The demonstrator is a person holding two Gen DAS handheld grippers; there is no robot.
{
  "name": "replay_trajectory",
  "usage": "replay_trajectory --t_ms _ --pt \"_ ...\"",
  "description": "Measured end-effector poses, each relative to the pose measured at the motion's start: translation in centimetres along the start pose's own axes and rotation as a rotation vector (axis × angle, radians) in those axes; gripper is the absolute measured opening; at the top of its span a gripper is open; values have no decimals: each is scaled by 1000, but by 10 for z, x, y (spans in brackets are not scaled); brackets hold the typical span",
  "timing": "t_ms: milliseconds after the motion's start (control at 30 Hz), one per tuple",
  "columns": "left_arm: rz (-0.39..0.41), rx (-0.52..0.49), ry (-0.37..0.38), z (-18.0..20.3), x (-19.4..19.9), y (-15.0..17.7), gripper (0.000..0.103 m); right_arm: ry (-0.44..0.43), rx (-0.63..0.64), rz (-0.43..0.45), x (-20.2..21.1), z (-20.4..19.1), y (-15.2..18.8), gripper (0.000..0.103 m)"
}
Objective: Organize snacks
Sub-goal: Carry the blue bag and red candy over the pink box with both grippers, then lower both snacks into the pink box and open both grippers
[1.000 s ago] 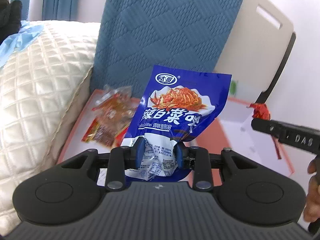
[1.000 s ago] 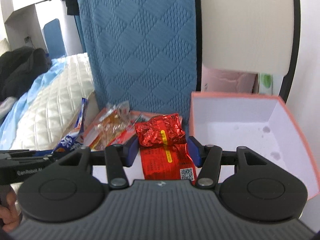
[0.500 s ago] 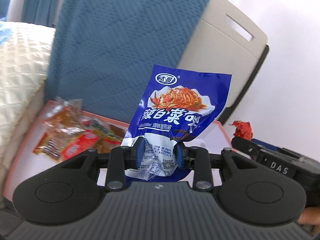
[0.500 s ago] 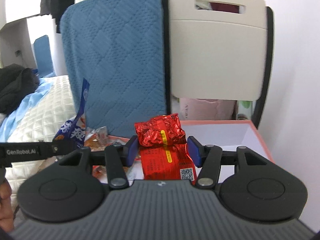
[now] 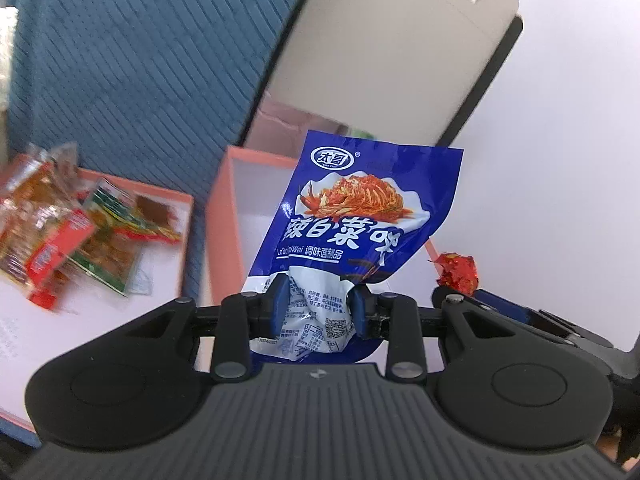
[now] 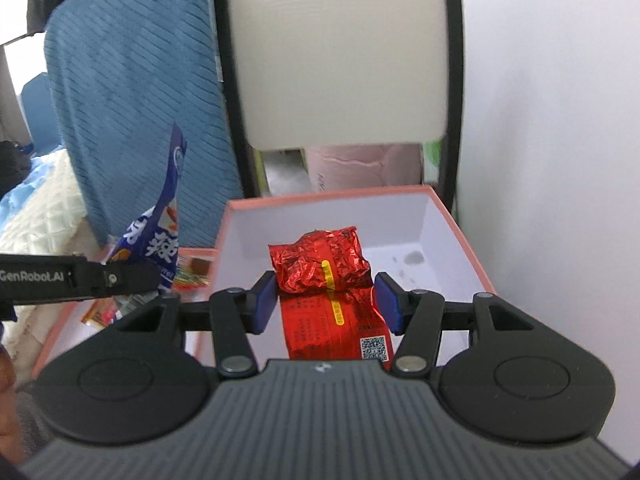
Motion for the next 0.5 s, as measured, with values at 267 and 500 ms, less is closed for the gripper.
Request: replay_trajectory --t_ms 267,500 --pt "-83 -20 -21 5 -47 17 37 3 -58 -72 -39 26 26 56" --pt "-129 -20 -35 0 -73 25 38 -2 -107 -128 -73 38 46 57"
Point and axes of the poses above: each gripper's, at about its wrist camera, not at the fingertips, and x roughly against the way its jaws point, z to its right, y to its underside, the point moved 10 cm from there along -x, roughly the way its jaws point, and after that the axes turned 7 degrees about x, right-handed, at the moved point
